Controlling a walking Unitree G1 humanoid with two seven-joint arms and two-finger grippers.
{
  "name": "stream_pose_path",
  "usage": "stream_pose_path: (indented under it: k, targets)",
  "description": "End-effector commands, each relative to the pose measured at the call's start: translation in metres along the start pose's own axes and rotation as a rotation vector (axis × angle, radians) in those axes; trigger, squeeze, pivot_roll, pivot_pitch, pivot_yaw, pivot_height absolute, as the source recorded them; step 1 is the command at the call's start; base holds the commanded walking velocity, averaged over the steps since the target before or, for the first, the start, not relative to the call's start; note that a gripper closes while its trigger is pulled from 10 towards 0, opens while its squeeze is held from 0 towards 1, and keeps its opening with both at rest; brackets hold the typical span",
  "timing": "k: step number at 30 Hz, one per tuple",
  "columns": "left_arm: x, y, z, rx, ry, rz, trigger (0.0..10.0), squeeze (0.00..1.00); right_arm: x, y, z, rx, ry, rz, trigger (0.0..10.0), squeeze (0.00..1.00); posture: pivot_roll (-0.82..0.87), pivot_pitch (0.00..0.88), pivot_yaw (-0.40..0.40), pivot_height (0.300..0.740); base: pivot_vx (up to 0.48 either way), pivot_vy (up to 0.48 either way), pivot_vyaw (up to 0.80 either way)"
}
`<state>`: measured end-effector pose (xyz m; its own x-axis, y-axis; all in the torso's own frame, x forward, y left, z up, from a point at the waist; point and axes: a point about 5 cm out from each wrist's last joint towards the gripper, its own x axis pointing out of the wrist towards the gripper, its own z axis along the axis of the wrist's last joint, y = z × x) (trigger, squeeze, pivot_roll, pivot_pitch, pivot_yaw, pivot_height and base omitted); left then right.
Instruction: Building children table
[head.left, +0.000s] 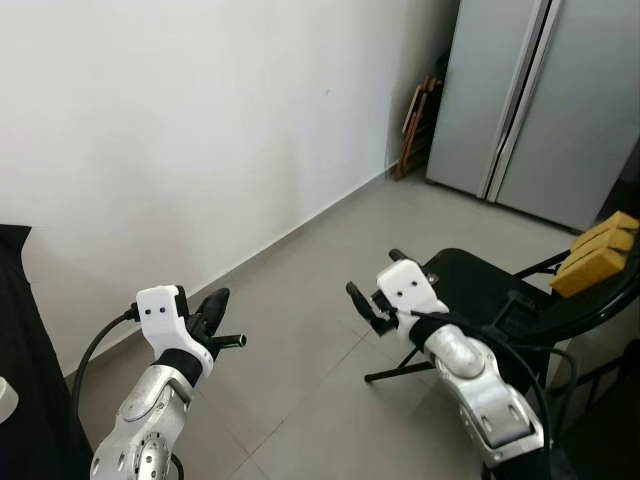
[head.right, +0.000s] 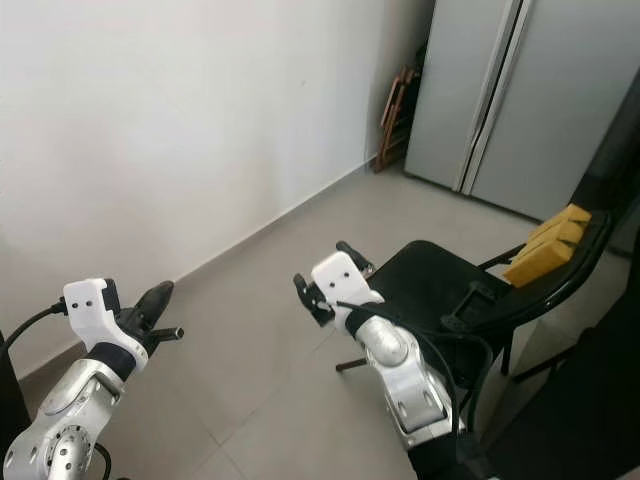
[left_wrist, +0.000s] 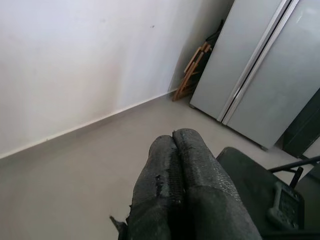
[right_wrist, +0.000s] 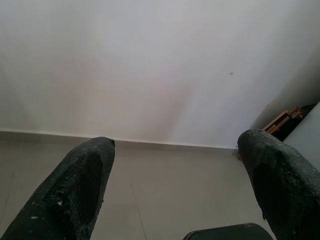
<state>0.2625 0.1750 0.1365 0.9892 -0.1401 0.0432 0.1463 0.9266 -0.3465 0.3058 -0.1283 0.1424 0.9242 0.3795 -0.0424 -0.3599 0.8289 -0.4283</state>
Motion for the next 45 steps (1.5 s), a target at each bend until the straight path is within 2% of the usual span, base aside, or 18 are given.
stream_pose_path:
  k: [1, 13, 17, 23, 45]
  targets:
    - [0.0020, 0.0018, 0.0014, 0.018, -0.010, 0.006, 10.0, 0.00, 0.0034, 0.0008, -0.0015, 0.011, 0.006, 0.011, 10.0, 0.00, -0.03, 0.000, 0.000, 0.740, 0.386, 0.000, 0.00]
    - [0.0034, 0.0007, 0.0020, 0.018, -0.018, 0.003, 10.0, 0.00, 0.0054, 0.0009, -0.0021, 0.039, 0.007, 0.027, 10.0, 0.00, -0.03, 0.000, 0.001, 0.740, 0.386, 0.000, 0.00]
    - [0.0036, 0.0009, 0.0015, 0.016, -0.019, 0.004, 10.0, 0.00, 0.0063, 0.0023, -0.0022, 0.044, 0.005, 0.057, 10.0, 0.00, -0.03, 0.000, -0.002, 0.740, 0.383, 0.000, 0.80]
    - [0.0043, 0.0001, 0.0009, 0.015, -0.022, 0.004, 10.0, 0.00, 0.0070, 0.0018, -0.0035, 0.048, 0.008, 0.068, 10.0, 0.00, -0.04, 0.000, -0.009, 0.740, 0.378, 0.000, 0.00]
    - [0.0059, -0.0011, -0.0005, 0.017, -0.019, 0.001, 10.0, 0.00, 0.0096, 0.0080, -0.0032, 0.035, -0.016, 0.199, 10.0, 0.00, -0.04, 0.000, -0.004, 0.740, 0.362, 0.000, 0.80]
